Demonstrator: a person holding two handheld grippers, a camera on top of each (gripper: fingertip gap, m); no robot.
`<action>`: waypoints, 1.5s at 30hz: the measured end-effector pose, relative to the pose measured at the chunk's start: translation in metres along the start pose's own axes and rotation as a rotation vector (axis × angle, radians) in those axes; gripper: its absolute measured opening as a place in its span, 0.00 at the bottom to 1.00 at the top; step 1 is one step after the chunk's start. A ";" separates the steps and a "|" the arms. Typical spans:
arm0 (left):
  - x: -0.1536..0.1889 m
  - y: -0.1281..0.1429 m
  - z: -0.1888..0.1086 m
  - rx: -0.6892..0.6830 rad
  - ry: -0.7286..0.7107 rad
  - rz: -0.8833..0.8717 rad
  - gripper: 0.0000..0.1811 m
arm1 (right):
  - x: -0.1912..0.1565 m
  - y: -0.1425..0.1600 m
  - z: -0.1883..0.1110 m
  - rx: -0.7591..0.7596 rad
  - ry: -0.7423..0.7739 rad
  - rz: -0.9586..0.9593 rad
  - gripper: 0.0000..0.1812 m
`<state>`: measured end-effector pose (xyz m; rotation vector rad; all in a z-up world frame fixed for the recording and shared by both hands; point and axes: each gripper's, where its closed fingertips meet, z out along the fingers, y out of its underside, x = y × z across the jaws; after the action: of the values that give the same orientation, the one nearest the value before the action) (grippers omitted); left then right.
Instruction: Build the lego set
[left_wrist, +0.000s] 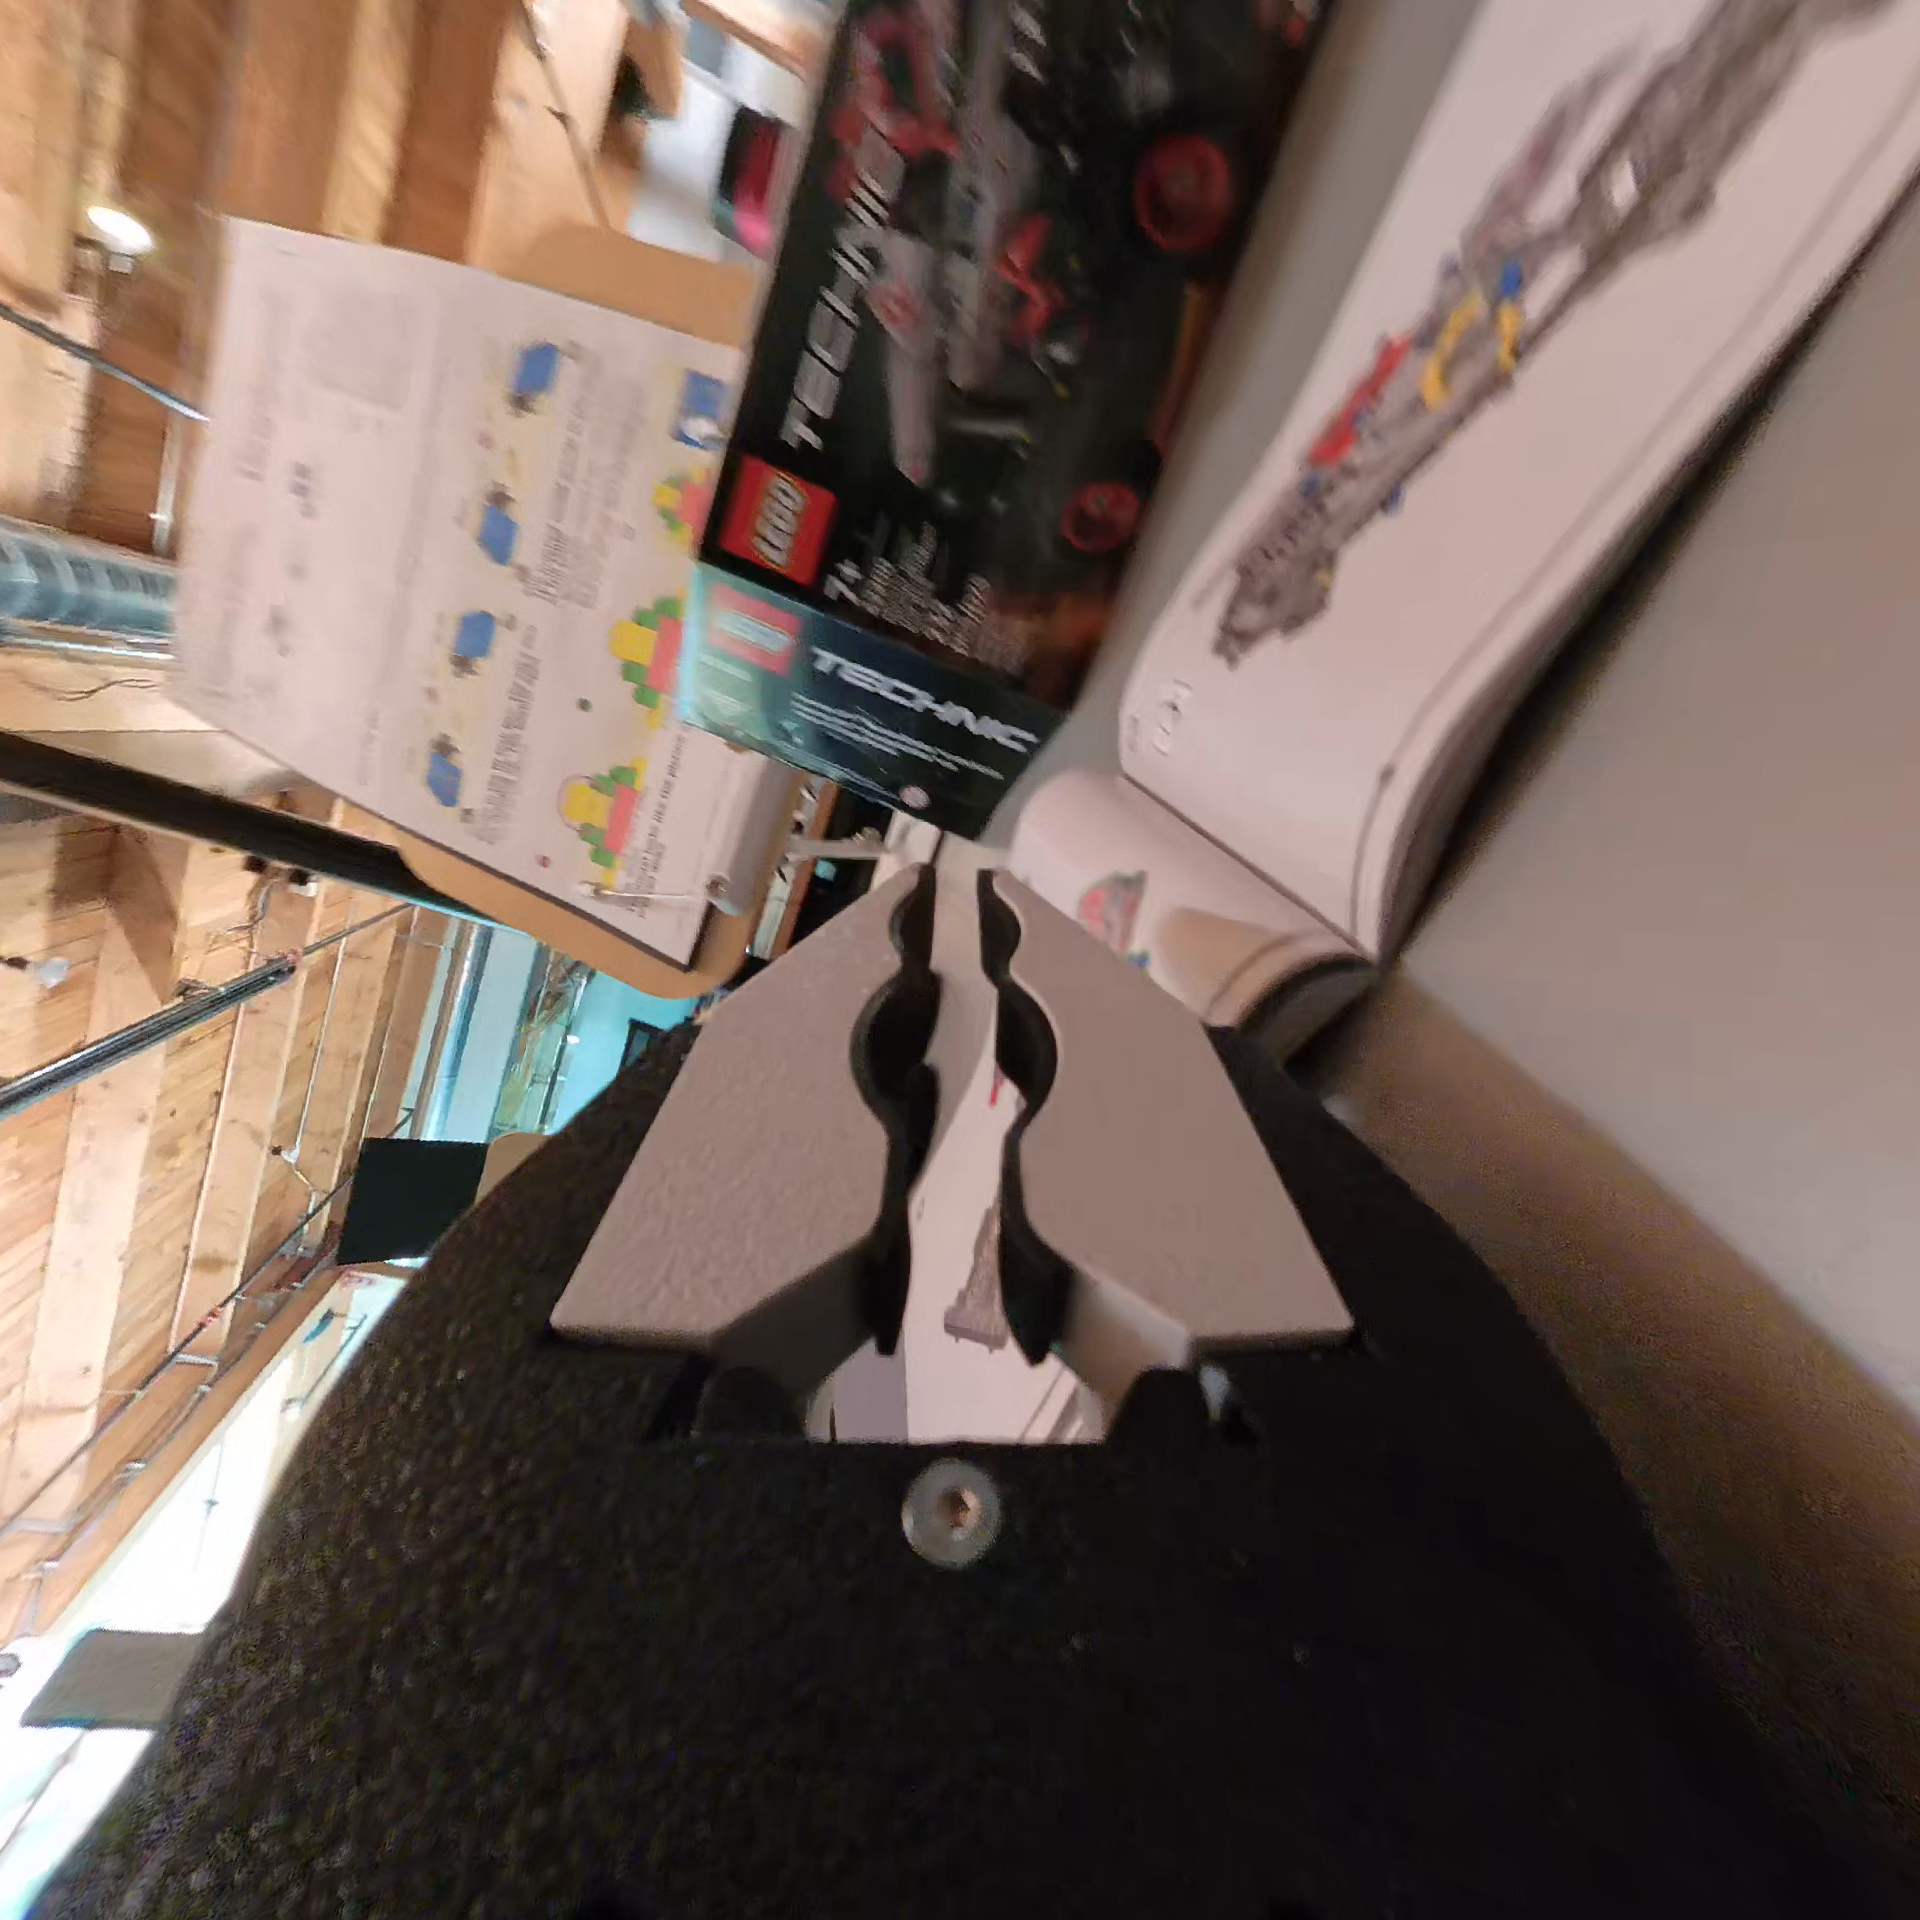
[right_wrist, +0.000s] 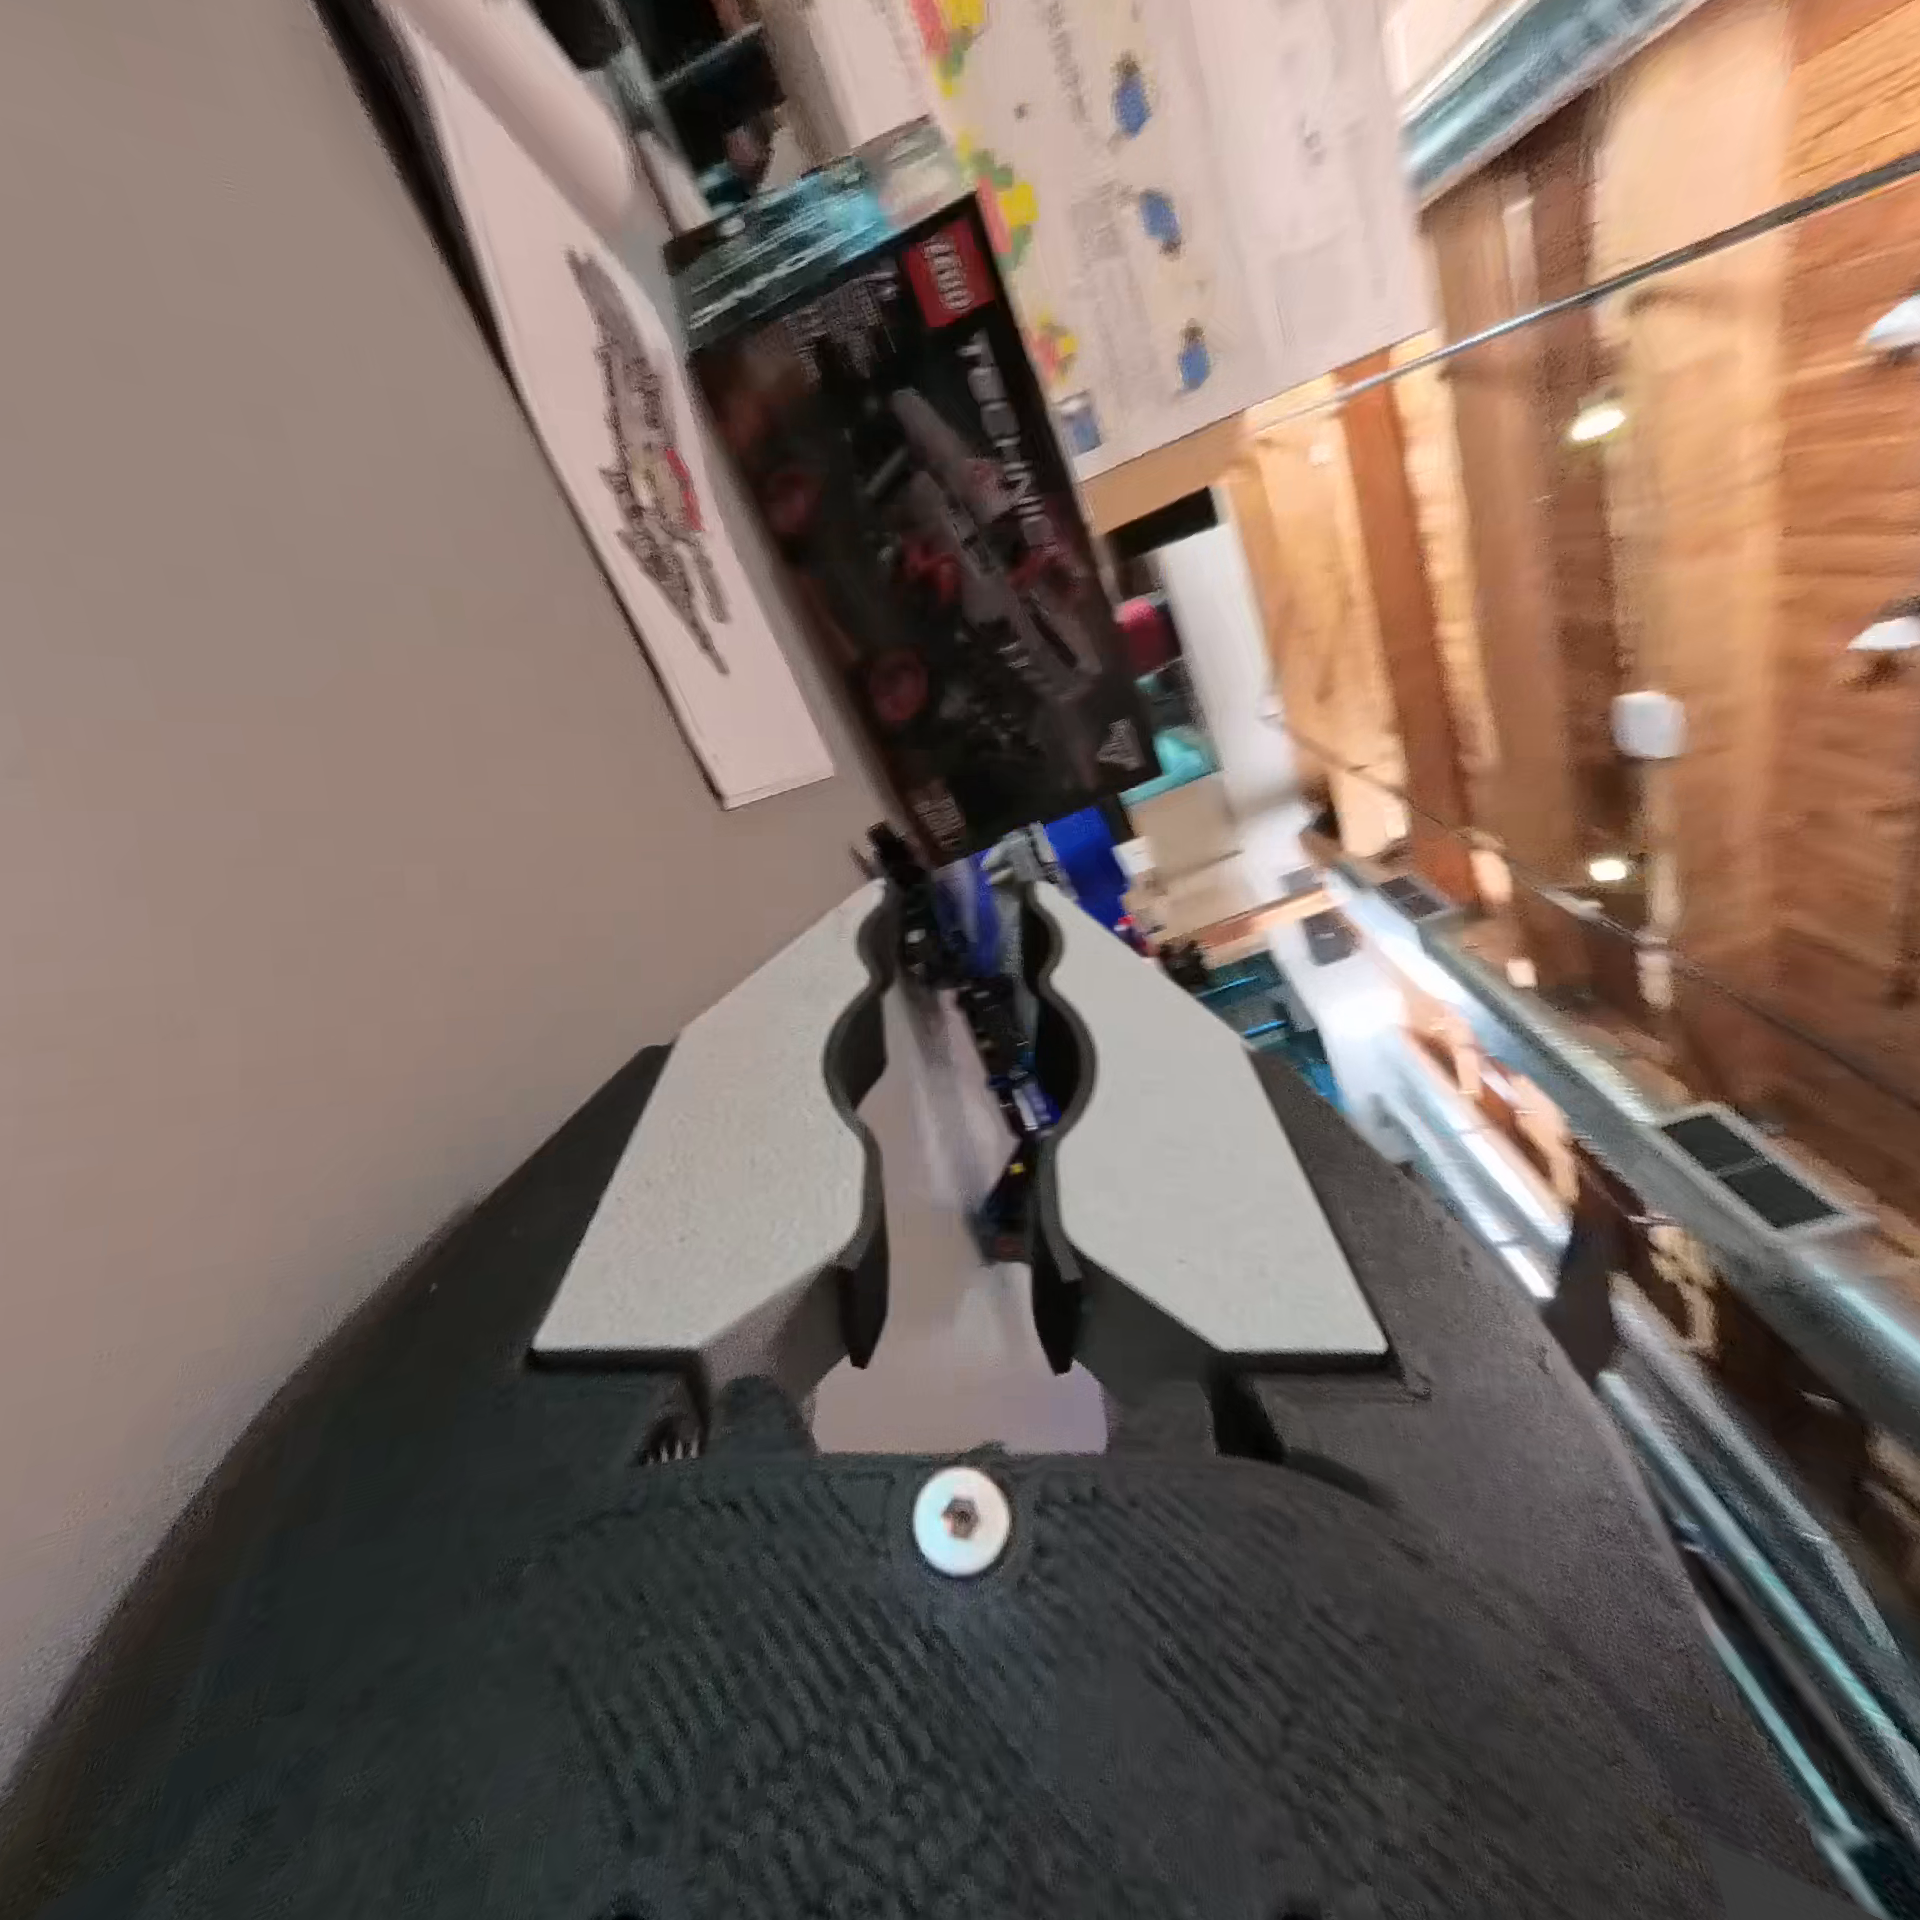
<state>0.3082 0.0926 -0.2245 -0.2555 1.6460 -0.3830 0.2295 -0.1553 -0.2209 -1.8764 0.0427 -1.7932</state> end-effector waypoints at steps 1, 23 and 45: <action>-0.005 -0.004 -0.003 0.027 -0.018 -0.034 0.02 | -0.006 0.005 0.003 -0.033 -0.060 0.022 0.19; 0.009 -0.018 0.029 0.221 0.233 -0.171 0.02 | 0.030 0.105 0.109 -0.495 -1.067 0.471 0.27; 0.023 -0.031 0.019 0.290 0.337 -0.181 0.02 | 0.052 0.081 0.074 -0.327 -1.031 0.319 0.41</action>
<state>0.3222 0.0530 -0.2347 -0.1248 1.8739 -0.8312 0.3317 -0.2185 -0.2034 -2.6244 0.2480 -0.4927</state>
